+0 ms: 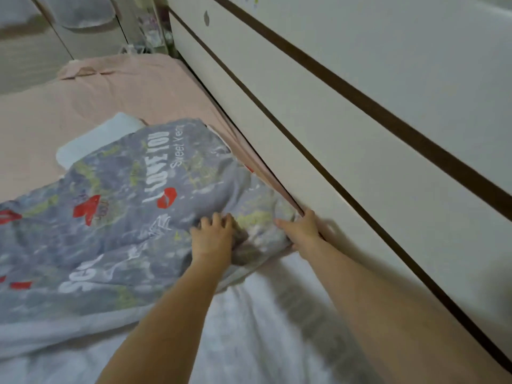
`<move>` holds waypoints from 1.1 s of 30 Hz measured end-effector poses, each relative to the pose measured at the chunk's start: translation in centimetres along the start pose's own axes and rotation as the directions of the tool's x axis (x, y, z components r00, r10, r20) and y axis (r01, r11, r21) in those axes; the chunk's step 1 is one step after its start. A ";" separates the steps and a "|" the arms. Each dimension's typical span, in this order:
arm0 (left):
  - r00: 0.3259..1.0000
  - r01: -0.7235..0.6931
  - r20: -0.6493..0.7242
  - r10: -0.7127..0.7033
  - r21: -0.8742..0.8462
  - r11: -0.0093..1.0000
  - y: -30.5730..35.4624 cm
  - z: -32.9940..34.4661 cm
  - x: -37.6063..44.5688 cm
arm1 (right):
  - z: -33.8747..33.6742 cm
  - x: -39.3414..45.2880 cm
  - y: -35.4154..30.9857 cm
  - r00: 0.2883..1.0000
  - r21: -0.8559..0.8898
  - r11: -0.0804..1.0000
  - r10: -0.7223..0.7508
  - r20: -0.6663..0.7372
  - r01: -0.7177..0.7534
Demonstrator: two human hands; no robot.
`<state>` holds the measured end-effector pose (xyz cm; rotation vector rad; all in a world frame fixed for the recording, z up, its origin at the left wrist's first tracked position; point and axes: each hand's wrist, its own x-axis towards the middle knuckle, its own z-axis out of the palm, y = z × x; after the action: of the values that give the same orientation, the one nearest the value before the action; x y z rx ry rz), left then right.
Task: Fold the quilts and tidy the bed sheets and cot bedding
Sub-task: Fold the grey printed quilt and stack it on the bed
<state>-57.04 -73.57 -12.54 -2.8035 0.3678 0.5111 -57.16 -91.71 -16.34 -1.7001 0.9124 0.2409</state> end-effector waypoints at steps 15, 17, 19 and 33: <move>0.972 -0.233 -0.015 0.233 -0.077 0.969 0.5 5.5 0.4 | 1.9 0.4 4.7 0.771 -0.839 0.207 -0.547 0.327 0.503; 0.950 -0.308 0.038 0.310 -0.059 0.950 -0.7 4.2 -0.1 | 2.4 0.1 4.7 0.872 -0.846 0.280 -0.335 0.356 0.453; 0.962 -0.272 -0.007 0.274 -0.160 0.949 -3.2 2.2 -1.9 | 3.8 -1.9 2.9 0.869 -0.865 0.278 -0.401 0.289 0.417; 0.912 0.409 0.178 -0.370 -0.325 0.853 -36.8 6.6 -29.2 | 31.9 -30.4 -6.2 0.421 -0.419 0.081 -0.322 0.848 0.904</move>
<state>-74.74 -31.53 0.34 -3.0518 -0.3560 0.6862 -64.37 -49.27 -5.03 -2.6014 -0.7933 0.6172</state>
